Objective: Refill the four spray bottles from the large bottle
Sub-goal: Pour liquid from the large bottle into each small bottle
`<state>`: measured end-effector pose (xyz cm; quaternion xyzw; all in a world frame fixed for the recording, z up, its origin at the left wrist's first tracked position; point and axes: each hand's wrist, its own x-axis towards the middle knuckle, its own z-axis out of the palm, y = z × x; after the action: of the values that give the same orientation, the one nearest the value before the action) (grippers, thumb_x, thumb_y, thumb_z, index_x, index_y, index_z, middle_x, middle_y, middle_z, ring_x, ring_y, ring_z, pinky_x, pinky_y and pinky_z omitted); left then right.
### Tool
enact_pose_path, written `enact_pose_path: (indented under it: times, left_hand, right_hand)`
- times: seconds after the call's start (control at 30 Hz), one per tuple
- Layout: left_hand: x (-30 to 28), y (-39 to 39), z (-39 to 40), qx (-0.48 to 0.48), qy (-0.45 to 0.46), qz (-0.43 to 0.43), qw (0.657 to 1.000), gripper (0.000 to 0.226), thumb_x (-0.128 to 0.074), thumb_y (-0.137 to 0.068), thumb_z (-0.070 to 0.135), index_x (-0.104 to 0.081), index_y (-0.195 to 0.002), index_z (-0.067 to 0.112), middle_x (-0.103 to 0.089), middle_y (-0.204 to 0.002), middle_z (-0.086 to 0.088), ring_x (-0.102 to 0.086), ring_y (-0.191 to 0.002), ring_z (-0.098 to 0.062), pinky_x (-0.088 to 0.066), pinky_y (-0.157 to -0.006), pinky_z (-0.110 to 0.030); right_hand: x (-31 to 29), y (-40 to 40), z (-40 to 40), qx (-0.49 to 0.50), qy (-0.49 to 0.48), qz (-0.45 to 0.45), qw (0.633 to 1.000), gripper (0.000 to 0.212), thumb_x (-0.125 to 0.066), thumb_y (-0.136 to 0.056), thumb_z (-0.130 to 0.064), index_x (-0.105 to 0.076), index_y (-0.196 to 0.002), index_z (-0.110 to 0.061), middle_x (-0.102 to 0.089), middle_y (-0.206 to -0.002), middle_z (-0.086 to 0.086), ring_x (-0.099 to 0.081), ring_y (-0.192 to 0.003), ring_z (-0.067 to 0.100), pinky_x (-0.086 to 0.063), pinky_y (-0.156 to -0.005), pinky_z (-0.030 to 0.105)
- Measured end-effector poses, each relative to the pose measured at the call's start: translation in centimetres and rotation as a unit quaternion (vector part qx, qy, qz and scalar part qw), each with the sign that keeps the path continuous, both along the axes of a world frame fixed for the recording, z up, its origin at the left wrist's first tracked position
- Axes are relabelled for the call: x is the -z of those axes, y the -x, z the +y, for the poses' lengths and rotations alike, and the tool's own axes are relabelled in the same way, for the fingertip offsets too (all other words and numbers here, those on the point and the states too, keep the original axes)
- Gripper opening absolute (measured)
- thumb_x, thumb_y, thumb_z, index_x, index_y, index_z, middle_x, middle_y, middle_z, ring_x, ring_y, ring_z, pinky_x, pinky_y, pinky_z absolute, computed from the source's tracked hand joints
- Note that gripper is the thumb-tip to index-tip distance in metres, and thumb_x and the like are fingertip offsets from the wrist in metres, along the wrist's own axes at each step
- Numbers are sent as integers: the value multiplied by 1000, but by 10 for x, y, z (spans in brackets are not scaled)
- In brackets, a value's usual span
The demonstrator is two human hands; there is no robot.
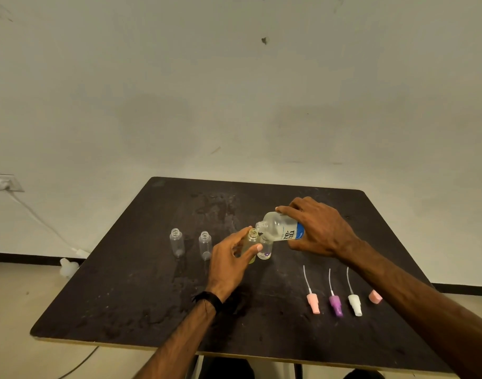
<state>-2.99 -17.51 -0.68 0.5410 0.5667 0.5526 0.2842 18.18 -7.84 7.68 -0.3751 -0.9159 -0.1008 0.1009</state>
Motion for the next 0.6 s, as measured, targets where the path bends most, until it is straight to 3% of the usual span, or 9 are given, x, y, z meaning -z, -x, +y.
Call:
enact_pose_path:
  times: [0.1,0.37,0.5,0.6]
  left_hand:
    - [0,-1,0,-4,0,10,1000,54,-80,-85,28,-62,-135,21,-68,-125,9,-64,-111,-1,-53,-96,-17]
    - [2,-4,0,-3,0,12,1000,53,-80,-84,30,-62,-134,24,-68,-123,11,-62,-106,7,-52,-94,-15]
    - [5,-3,2,4,0,-3,1000,52,-81,-84,32,-64,-133,26,-71,-123,11,-66,-111,-2,-57,-97,-34]
    - [4,-3,3,3,-4,1,1000,52,-80,-84,33,-63,-133,26,-71,-123,10,-66,-113,-3,-57,-97,-37]
  right_hand:
    - [0,0,0,4,-2,-5,1000,81,-66,-75,-61,-41,-145,-28,-55,-119,0,-52,-103,14,-48,-78,26]
    - [-2,0,0,1,-9,-11,1000,80,-69,-75,-58,-43,-144,-27,-56,-120,2,-53,-104,16,-48,-79,28]
    - [-3,-1,0,-1,-22,-24,999,80,-67,-74,-59,-43,-144,-28,-56,-120,1,-53,-104,17,-49,-78,29]
    - [-6,-1,1,-1,-25,-23,999,80,-67,-73,-60,-44,-143,-27,-56,-120,1,-53,-103,17,-50,-77,30]
